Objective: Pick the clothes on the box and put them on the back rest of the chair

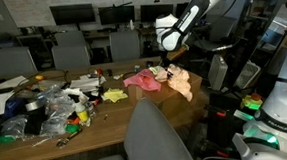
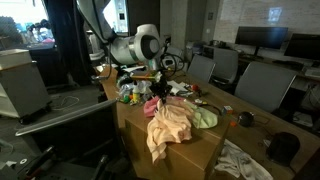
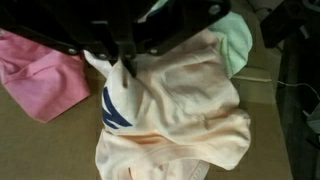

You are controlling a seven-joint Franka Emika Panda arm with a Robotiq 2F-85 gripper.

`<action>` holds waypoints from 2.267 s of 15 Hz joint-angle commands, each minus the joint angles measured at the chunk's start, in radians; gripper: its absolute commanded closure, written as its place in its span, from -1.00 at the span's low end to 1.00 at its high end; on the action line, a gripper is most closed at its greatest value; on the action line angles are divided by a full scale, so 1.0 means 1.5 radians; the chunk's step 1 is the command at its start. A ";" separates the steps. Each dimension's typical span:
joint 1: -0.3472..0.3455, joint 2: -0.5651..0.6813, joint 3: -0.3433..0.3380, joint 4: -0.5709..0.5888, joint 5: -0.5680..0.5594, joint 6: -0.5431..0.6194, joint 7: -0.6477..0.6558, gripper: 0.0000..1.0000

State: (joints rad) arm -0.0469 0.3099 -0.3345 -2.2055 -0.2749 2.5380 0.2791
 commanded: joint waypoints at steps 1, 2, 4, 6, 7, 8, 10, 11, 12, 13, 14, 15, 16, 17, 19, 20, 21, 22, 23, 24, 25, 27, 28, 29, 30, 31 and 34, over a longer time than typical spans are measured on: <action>0.018 -0.162 0.015 -0.082 -0.056 -0.044 0.015 0.98; 0.016 -0.198 0.026 -0.094 -0.065 -0.060 0.018 0.98; 0.006 -0.272 0.054 -0.116 -0.088 -0.091 0.026 0.98; -0.007 -0.343 0.087 -0.137 -0.102 -0.118 0.029 0.98; -0.012 -0.380 0.105 -0.149 -0.106 -0.131 0.024 0.98; -0.018 -0.412 0.123 -0.158 -0.106 -0.144 0.021 0.98; -0.022 -0.473 0.162 -0.178 -0.108 -0.167 0.004 0.98; -0.021 -0.500 0.179 -0.186 -0.104 -0.177 -0.007 0.98; -0.019 -0.524 0.195 -0.194 -0.100 -0.187 -0.018 0.98; -0.015 -0.544 0.209 -0.199 -0.095 -0.197 -0.031 0.98; -0.006 -0.563 0.222 -0.203 -0.088 -0.209 -0.053 0.98; 0.006 -0.574 0.229 -0.204 -0.079 -0.218 -0.087 0.98; 0.021 -0.589 0.233 -0.207 -0.062 -0.226 -0.124 0.98; 0.035 -0.593 0.235 -0.204 -0.045 -0.234 -0.153 0.98; 0.068 -0.601 0.237 -0.199 -0.006 -0.248 -0.213 0.98; 0.084 -0.602 0.239 -0.196 0.011 -0.255 -0.240 0.98; 0.100 -0.605 0.241 -0.195 0.025 -0.263 -0.267 0.98; 0.116 -0.606 0.243 -0.194 0.037 -0.271 -0.294 0.98; 0.130 -0.606 0.247 -0.195 0.043 -0.278 -0.318 0.98; 0.143 -0.608 0.248 -0.196 0.046 -0.285 -0.344 0.98; 0.155 -0.611 0.247 -0.201 0.047 -0.290 -0.372 0.98; 0.169 -0.618 0.245 -0.213 0.045 -0.294 -0.410 0.98; 0.172 -0.622 0.244 -0.221 0.043 -0.295 -0.421 0.98; 0.171 -0.625 0.245 -0.231 0.037 -0.295 -0.424 0.98; 0.168 -0.625 0.246 -0.241 0.032 -0.293 -0.427 0.98; 0.164 -0.625 0.246 -0.252 0.027 -0.290 -0.427 0.98; 0.151 -0.623 0.247 -0.289 0.012 -0.281 -0.417 0.98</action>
State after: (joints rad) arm 0.2007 -0.5913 0.0344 -2.5835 -0.2321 2.1039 -0.3349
